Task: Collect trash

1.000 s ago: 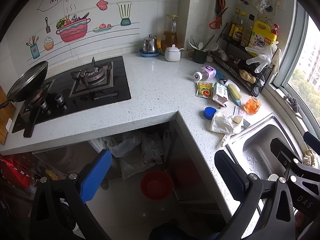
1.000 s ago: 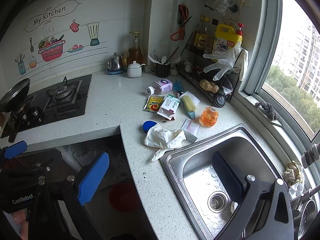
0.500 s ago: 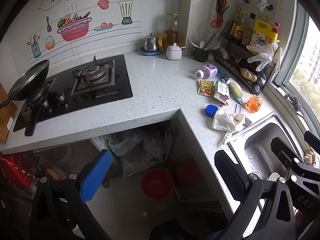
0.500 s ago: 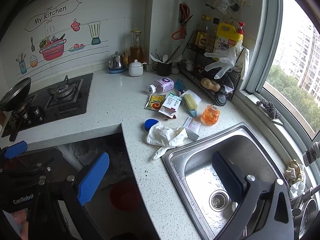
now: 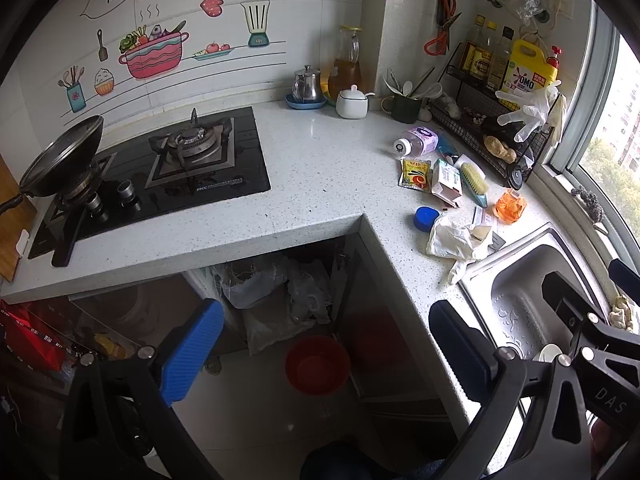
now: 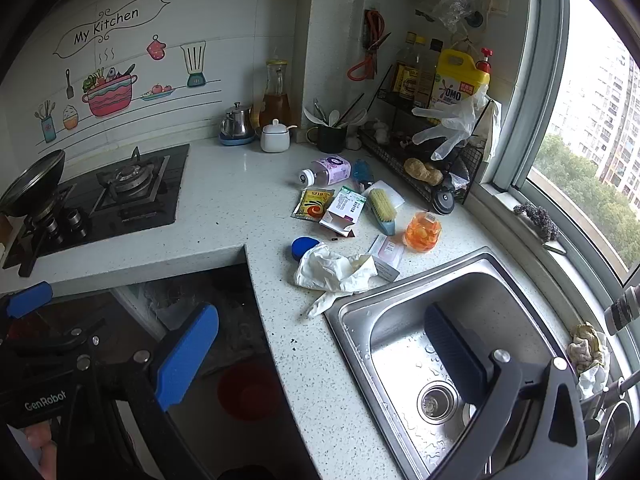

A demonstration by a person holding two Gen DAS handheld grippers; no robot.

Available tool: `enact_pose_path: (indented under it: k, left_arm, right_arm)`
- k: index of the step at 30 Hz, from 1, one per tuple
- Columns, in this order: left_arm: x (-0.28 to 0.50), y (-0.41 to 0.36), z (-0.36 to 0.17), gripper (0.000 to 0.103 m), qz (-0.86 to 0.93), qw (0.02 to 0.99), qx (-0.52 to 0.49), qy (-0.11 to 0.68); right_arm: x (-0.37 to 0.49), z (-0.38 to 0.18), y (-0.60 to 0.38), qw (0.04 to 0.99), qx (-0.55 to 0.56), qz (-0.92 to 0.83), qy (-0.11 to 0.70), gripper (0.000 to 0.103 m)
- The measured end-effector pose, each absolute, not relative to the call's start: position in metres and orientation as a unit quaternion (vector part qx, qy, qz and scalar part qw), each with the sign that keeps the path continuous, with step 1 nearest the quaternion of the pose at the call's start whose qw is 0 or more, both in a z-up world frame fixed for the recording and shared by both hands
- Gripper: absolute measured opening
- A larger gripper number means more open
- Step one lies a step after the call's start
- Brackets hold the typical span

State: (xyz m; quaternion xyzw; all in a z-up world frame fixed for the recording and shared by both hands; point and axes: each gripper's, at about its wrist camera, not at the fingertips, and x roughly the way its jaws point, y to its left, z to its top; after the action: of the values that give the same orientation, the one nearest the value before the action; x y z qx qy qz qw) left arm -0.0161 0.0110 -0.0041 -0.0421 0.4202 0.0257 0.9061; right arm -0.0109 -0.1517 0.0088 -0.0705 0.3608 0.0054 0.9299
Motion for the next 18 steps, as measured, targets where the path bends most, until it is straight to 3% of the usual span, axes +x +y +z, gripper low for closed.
enact_pose_path:
  k: [18]
  left_arm:
    - [-0.0196, 0.0132, -0.0045, 0.102, 0.028, 0.906, -0.044, 0.419]
  right_arm:
    - [-0.0131, 0.0071, -0.1501, 0.93, -0.072, 0.011, 0.361, 0.103]
